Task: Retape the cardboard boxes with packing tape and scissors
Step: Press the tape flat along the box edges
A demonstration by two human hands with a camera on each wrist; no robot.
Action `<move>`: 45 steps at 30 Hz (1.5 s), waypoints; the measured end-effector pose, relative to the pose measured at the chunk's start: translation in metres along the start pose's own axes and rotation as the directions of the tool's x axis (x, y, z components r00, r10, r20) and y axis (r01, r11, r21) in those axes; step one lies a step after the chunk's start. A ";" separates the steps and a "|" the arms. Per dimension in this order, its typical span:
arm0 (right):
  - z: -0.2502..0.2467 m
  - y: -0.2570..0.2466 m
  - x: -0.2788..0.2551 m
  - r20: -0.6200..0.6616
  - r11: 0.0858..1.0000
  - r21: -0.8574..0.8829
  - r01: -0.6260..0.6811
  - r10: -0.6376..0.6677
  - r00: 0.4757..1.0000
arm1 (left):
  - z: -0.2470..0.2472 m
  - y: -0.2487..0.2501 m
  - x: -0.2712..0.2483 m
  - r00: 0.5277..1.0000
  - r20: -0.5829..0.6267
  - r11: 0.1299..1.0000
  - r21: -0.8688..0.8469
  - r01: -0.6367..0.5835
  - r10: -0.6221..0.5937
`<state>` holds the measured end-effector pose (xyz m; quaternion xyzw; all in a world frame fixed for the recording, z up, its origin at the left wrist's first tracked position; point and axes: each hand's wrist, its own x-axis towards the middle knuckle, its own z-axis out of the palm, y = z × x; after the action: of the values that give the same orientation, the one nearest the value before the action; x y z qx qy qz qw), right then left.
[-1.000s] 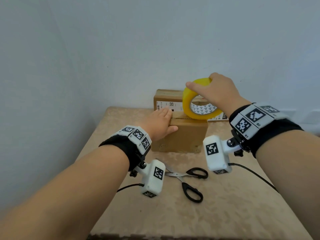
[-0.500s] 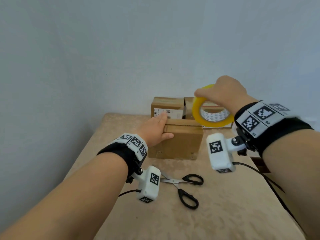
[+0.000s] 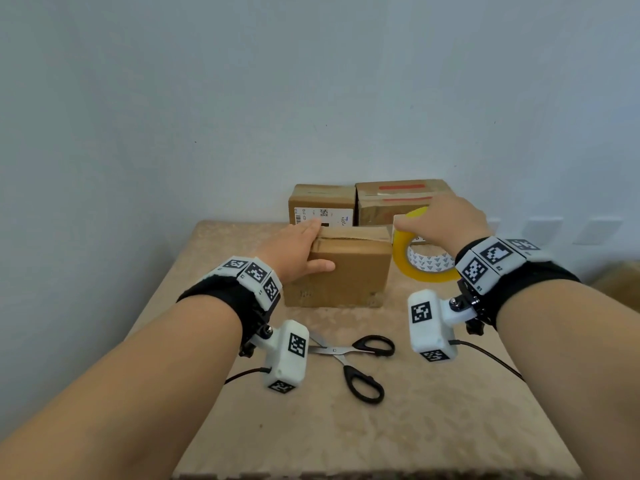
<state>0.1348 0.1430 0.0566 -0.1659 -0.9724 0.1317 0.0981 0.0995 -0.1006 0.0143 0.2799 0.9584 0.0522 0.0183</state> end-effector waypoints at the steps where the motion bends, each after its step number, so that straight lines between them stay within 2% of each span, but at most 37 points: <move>1: 0.003 0.002 0.000 0.004 1.000 0.012 -0.003 0.003 1.000 | 0.000 -0.001 0.000 1.000 0.002 1.000 0.005 -0.005 0.005; 7: 0.015 0.011 0.003 0.026 0.999 -0.038 -0.006 0.007 1.000 | 0.000 -0.002 0.001 0.999 0.035 0.998 0.057 -0.014 0.012; 10: 0.016 0.013 0.007 0.021 1.000 -0.016 -0.011 0.011 1.000 | 0.000 -0.003 0.002 0.999 0.044 0.998 0.058 -0.016 0.014; 13: 0.015 0.013 0.011 0.075 0.999 0.042 -0.025 0.022 0.997 | -0.001 0.000 0.001 0.997 0.080 0.999 0.053 0.003 -0.007; 16: 0.018 0.014 0.013 0.149 0.998 0.046 -0.035 0.028 0.988 | -0.005 0.018 0.006 0.989 0.142 0.987 0.163 0.010 -0.033; 19: 0.025 0.012 0.010 0.152 0.999 -0.013 -0.038 0.040 0.988 | -0.008 0.038 0.015 0.979 0.186 0.960 0.280 0.025 -0.080; 22: 0.025 0.014 0.009 0.130 0.999 0.008 -0.051 0.049 0.990 | -0.005 0.040 0.017 0.982 0.170 0.961 0.275 0.030 -0.079; 25: 0.023 0.017 0.011 0.122 0.998 0.045 -0.049 0.043 0.992 | -0.002 0.032 0.014 0.991 0.122 0.977 0.200 -0.079 0.055; 27: 0.025 0.017 0.012 0.125 0.999 0.024 -0.030 0.027 0.992 | -0.002 0.036 0.014 0.989 0.107 0.978 0.173 -0.120 0.102; 30: 0.029 0.016 0.011 0.125 1.000 0.009 -0.006 0.005 0.992 | 0.001 0.063 0.019 0.991 0.112 0.980 0.174 -0.098 0.079; 33: 0.030 0.016 0.013 0.107 0.999 -0.038 0.007 -0.003 0.994 | 0.003 0.085 0.033 0.984 0.124 0.977 0.159 -0.143 0.124; 36: 0.035 0.017 0.014 0.112 1.000 -0.025 -0.005 0.007 0.994 | -0.008 0.081 0.051 0.982 0.091 0.961 0.208 -0.182 0.166; 39: 0.044 0.015 0.012 0.102 1.000 0.012 0.020 -0.021 0.995 | -0.009 0.072 0.063 0.993 0.062 0.945 0.308 -0.113 0.098; 41: 0.048 0.019 0.012 0.098 0.995 0.093 0.025 -0.035 0.995 | 0.000 0.071 0.063 0.997 0.040 0.965 0.253 -0.072 0.064; 42: 0.052 0.026 0.014 0.099 0.981 0.193 0.025 -0.045 0.994 | 0.005 0.070 0.061 0.998 0.008 0.975 0.211 -0.068 0.068; 45: 0.064 0.054 0.011 0.061 0.835 0.548 0.040 -0.088 0.994 | 0.012 0.063 0.056 0.989 -0.102 0.988 0.120 -0.096 0.109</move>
<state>0.1256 0.1818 -0.0181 -0.0928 -0.9028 0.4067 0.1047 0.0871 -0.0169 0.0095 0.3263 0.9437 0.0128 -0.0525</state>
